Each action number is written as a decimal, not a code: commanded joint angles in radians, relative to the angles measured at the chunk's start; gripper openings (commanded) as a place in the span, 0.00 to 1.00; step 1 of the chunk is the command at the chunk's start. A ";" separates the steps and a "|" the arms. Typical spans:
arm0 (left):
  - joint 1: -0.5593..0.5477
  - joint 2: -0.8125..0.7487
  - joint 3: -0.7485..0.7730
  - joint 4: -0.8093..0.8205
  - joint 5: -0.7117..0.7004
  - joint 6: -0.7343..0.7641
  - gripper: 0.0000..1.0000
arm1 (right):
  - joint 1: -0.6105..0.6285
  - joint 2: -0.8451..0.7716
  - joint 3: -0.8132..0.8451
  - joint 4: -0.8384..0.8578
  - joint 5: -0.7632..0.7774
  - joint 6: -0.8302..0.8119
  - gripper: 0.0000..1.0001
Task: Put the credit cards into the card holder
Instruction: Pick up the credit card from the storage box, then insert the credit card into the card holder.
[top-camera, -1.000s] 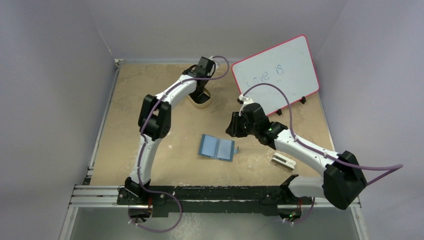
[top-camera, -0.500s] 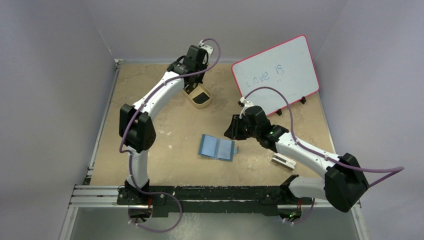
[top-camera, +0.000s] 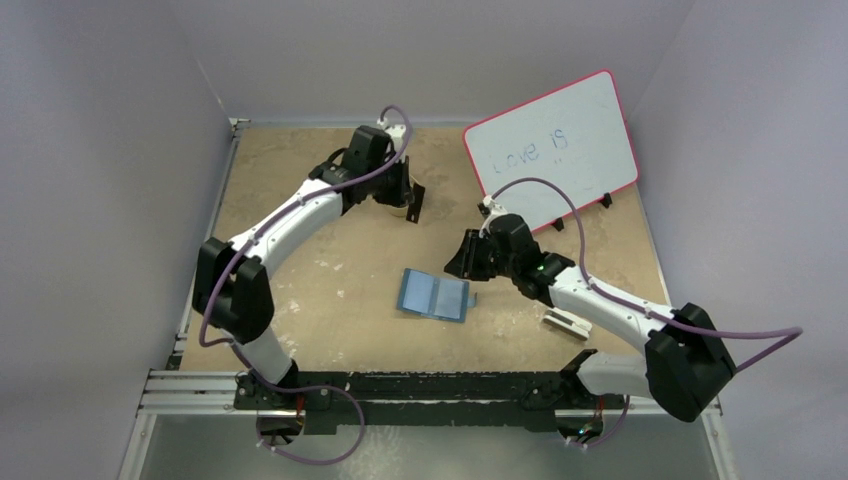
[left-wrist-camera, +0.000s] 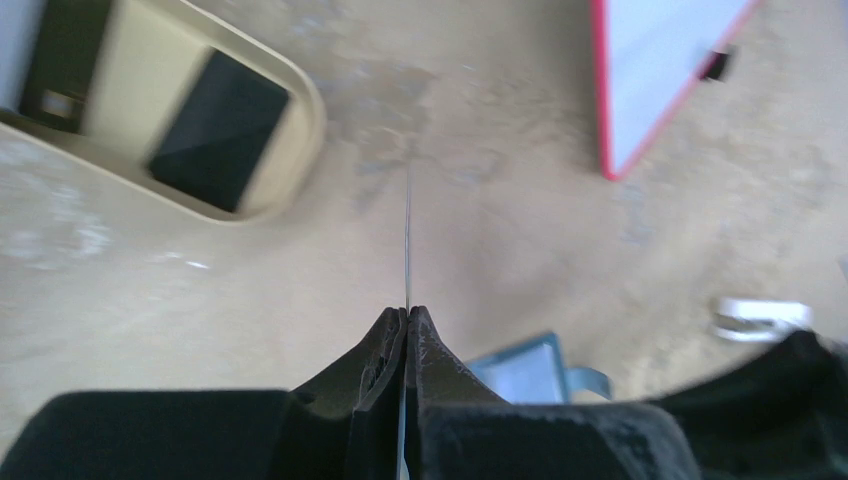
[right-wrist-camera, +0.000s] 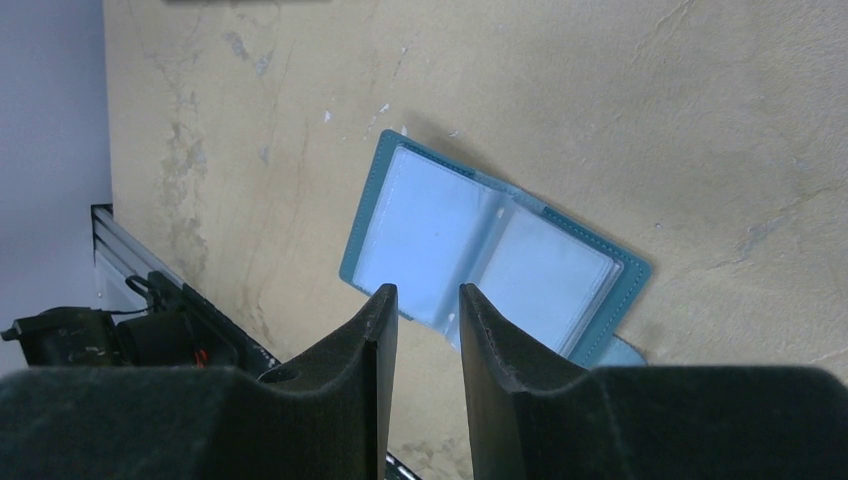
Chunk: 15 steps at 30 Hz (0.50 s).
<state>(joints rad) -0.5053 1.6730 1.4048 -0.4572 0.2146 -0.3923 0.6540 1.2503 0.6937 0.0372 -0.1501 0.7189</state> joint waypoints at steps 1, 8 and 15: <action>0.002 -0.128 -0.185 0.194 0.220 -0.163 0.00 | -0.004 0.050 -0.005 0.053 -0.010 0.028 0.31; 0.000 -0.245 -0.459 0.400 0.283 -0.331 0.00 | -0.004 0.139 0.023 0.000 0.061 -0.020 0.28; -0.023 -0.265 -0.623 0.575 0.310 -0.474 0.00 | -0.004 0.204 0.030 -0.010 0.078 -0.049 0.26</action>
<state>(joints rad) -0.5133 1.4433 0.8284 -0.0517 0.4835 -0.7620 0.6540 1.4502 0.6937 0.0341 -0.1036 0.6994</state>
